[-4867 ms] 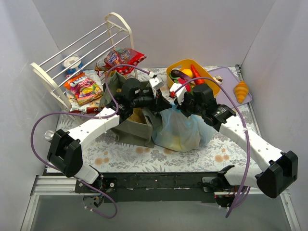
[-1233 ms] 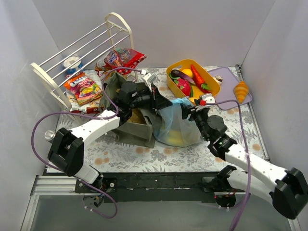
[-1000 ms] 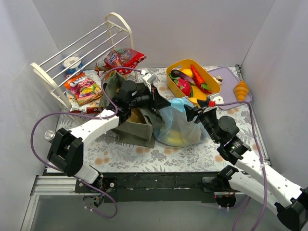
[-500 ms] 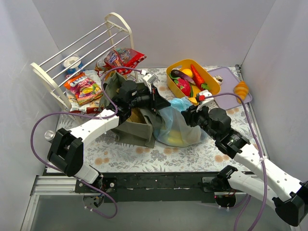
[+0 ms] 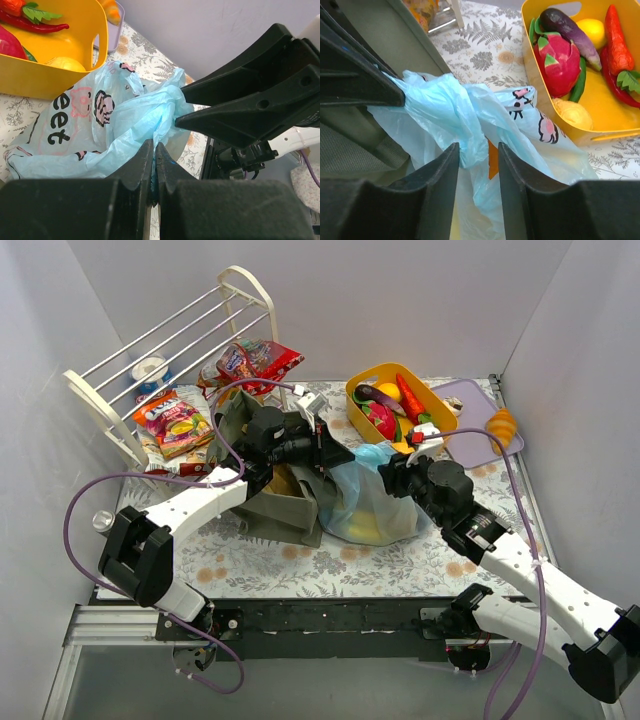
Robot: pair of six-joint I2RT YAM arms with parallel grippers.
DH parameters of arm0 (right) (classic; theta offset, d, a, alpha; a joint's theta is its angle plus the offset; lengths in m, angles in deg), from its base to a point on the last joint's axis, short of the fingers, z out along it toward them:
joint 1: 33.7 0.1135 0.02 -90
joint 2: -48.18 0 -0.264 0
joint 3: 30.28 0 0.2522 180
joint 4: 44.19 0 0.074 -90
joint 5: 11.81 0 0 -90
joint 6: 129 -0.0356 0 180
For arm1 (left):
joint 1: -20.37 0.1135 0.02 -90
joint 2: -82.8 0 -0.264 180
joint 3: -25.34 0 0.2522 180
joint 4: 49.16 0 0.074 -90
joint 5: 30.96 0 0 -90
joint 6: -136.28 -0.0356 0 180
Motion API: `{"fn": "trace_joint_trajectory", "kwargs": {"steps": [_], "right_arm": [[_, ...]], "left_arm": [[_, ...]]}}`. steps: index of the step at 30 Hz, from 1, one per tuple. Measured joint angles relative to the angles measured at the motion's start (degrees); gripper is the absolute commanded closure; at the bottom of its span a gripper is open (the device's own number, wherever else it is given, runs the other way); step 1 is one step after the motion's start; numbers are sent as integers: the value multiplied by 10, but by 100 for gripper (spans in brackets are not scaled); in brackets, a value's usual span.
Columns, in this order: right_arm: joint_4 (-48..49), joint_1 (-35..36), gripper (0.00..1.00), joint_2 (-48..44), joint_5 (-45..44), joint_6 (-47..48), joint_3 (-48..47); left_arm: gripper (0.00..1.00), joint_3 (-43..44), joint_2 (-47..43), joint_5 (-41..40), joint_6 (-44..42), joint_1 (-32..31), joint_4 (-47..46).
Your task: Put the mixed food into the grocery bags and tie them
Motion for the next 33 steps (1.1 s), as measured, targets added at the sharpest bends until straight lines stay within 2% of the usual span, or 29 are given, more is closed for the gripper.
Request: {"fn": "trace_joint_trajectory", "kwargs": {"steps": [1,4,7,13,21,27,33], "right_arm": [[8,0,70,0,0,2,0],[37,0,90,3,0,11,0],[62,0,99,16,5,18,0],[99,-2,99,62,21,19,10],[135,-2,99,79,41,6,27],[191,-5,99,112,6,10,37],[241,-37,99,145,2,11,36]], "left_arm": [[100,0,0,1,0,0,0],[100,2,0,3,0,0,0],[100,4,0,5,1,0,0],[100,11,1,6,7,0,-1],[100,19,10,9,16,0,-4],[100,21,15,14,24,-5,-5],[100,21,19,12,26,-8,-4]]}}
